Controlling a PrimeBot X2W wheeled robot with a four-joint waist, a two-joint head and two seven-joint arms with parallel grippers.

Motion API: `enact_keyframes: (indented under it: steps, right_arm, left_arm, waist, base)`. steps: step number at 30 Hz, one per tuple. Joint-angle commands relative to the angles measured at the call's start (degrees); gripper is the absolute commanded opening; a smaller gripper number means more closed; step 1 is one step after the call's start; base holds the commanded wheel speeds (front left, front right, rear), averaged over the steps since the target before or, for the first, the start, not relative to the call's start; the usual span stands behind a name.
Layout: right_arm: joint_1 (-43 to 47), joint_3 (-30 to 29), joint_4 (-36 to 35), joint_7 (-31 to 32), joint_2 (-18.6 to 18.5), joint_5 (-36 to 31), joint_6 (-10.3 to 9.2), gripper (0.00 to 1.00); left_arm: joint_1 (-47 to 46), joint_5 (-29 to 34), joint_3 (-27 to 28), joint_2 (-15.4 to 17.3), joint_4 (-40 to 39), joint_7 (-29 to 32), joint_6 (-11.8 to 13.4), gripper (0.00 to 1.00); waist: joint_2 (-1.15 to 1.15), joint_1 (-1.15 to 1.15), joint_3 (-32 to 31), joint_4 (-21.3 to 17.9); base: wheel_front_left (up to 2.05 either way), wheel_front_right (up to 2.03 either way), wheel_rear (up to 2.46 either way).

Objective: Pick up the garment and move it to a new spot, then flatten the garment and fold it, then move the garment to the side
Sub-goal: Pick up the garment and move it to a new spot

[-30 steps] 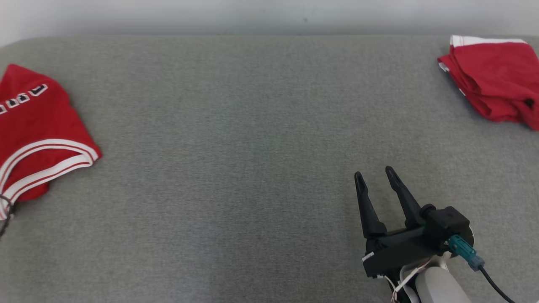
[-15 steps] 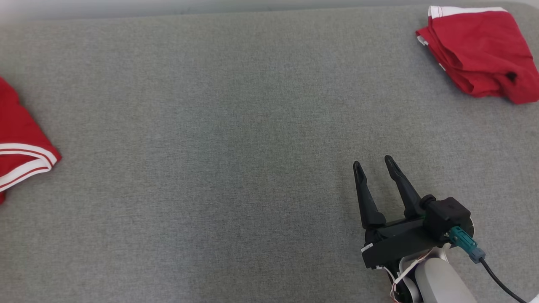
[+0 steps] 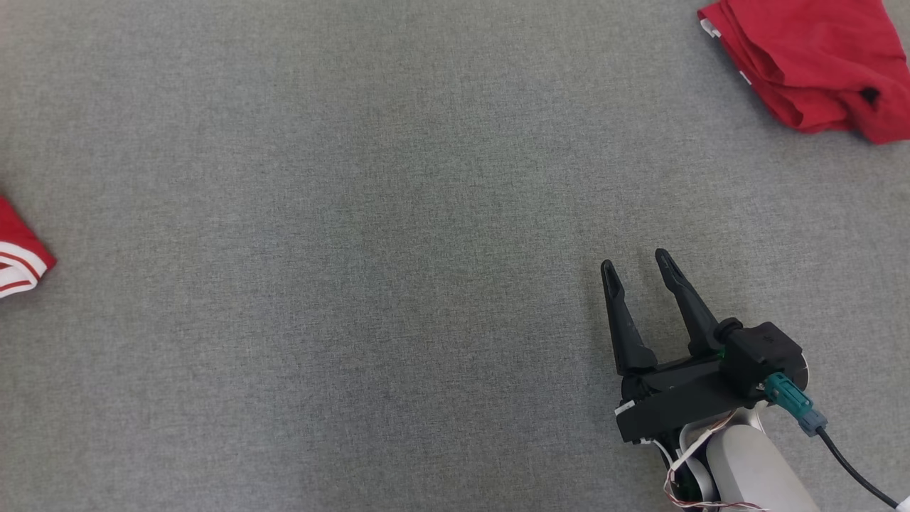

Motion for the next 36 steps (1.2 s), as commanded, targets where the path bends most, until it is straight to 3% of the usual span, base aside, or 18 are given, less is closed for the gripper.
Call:
enact_keyframes:
  steps: [1, 5, 6, 7, 8, 13, 25, 36]
  right_arm:
    - [-0.5, 0.1, 0.0, 0.0, -0.4, -0.6, -0.04, 1.0]
    - [-0.8, 0.3, 0.2, 0.0, -0.7, -0.6, -0.04, 1.0]
    - [-0.9, 0.4, 0.3, 0.0, -0.7, -0.7, -0.04, 1.0]
    - [-0.9, 0.4, 0.2, 0.0, -0.8, -0.7, -0.04, 1.0]
    - [-0.9, 0.5, 0.2, 0.0, -0.9, -0.7, -0.04, 1.0]
    - [-0.6, 0.2, 0.1, 0.0, -1.2, -0.7, -0.04, 1.0]
    - [0.7, 0.4, 1.5, 0.0, -0.5, 0.2, -0.04, 1.0]
    - [2.5, 0.4, 2.3, 0.0, 0.8, 1.2, -0.04, 1.0]
  left_arm:
    - [-0.9, 0.4, -0.6, 0.0, 1.5, 0.7, -0.1, 1.0]
    - [-0.9, -0.4, -1.3, -1.1, 5.1, 3.2, -0.2, 0.98]
    - [-0.8, -0.4, -1.7, -1.2, 5.9, 3.7, -0.2, 0.47]
    - [-0.7, -0.5, -1.9, -1.3, 6.4, 3.8, -0.2, 0.28]
    - [-0.6, -0.3, -2.4, -1.2, 6.8, 3.8, -0.2, 0.0]
    - [-0.9, 0.0, -3.5, -1.0, 6.8, 1.8, -0.3, 0.0]
    - [-5.7, 0.6, -9.3, -2.2, 0.4, -11.0, -0.4, 0.0]
    - [-8.8, -3.3, -19.7, -3.7, -13.4, -12.4, -0.4, 0.0]
  waist:
    - [-0.01, -0.01, 0.2, -0.1]
    - [-0.01, -0.01, 0.4, -0.1]
    - [-0.01, -0.01, 0.4, -0.1]
    - [-0.01, -0.01, 0.5, -0.2]
    - [-0.01, -0.01, 0.5, -0.2]
    - [-0.01, -0.01, 0.6, 0.0]
    - [-0.01, -0.01, -4.6, 3.8]
    - [-0.01, -0.01, -9.8, 4.1]
  base:
    - [0.0, 0.0, 0.0]
    - [0.0, 0.0, 0.0]
    - [0.0, 0.0, 0.0]
    - [0.0, 0.0, 0.0]
    - [0.0, 0.0, 0.0]
    - [0.0, 0.0, 0.0]
    - [0.0, 0.0, 0.0]
    - [0.0, 0.0, 0.0]
